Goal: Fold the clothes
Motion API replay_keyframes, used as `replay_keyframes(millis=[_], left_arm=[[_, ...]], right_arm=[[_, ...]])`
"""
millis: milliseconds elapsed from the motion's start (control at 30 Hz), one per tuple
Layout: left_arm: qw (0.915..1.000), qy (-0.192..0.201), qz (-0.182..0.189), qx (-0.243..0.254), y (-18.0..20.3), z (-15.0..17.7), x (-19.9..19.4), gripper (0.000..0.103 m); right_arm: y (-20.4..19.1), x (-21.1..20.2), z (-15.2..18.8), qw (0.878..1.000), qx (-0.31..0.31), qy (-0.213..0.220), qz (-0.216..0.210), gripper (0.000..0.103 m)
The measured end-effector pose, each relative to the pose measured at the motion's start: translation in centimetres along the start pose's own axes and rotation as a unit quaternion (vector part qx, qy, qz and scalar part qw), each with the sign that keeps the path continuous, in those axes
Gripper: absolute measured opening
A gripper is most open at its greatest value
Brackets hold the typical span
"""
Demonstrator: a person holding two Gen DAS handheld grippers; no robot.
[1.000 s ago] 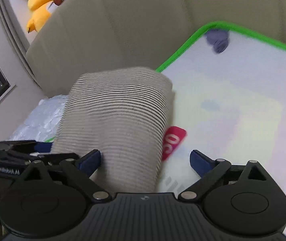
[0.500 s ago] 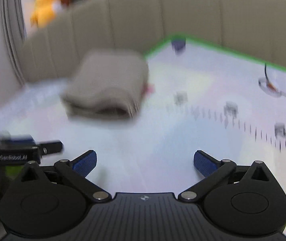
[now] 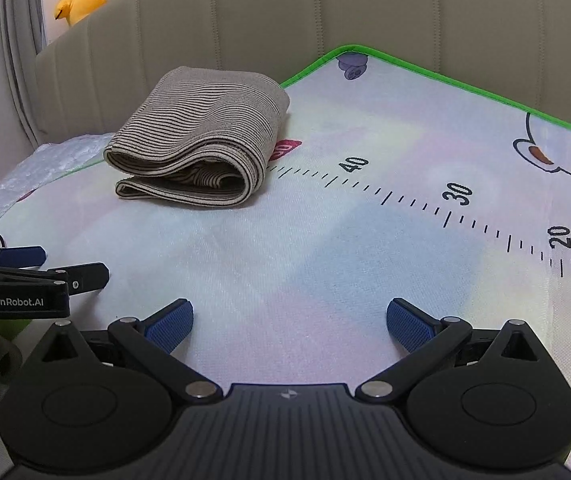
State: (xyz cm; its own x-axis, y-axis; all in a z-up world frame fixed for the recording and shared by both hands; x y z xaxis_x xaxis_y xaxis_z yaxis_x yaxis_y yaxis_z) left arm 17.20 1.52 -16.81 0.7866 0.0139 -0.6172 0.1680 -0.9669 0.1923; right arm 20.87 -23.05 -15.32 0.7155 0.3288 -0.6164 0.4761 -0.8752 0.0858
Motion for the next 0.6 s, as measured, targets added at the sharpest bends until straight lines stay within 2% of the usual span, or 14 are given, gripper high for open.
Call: replay_keyframes(millis=[600], left_arm=[[1.0000,0.000,0.003,0.000,-0.11,-0.23,0.00,0.103]], right_arm=[[0.22,0.12,0.14,1.000,-0.001,0.002,-0.002,0.103]])
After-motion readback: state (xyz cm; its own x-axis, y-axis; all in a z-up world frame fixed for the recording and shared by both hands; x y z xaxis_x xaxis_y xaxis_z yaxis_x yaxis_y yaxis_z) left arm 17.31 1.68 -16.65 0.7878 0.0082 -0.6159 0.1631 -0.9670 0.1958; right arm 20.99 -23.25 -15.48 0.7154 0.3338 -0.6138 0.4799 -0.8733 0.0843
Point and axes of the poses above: each gripper's, at about its wrist camera, not at the fingertips, and x roughly the way its jaws point, y to its right, z to its underside, the point moved 8 cm from there along x, roughly the way its jaws point, and after that the axes turned 15 degrees about -x, right-handed, at the moved point
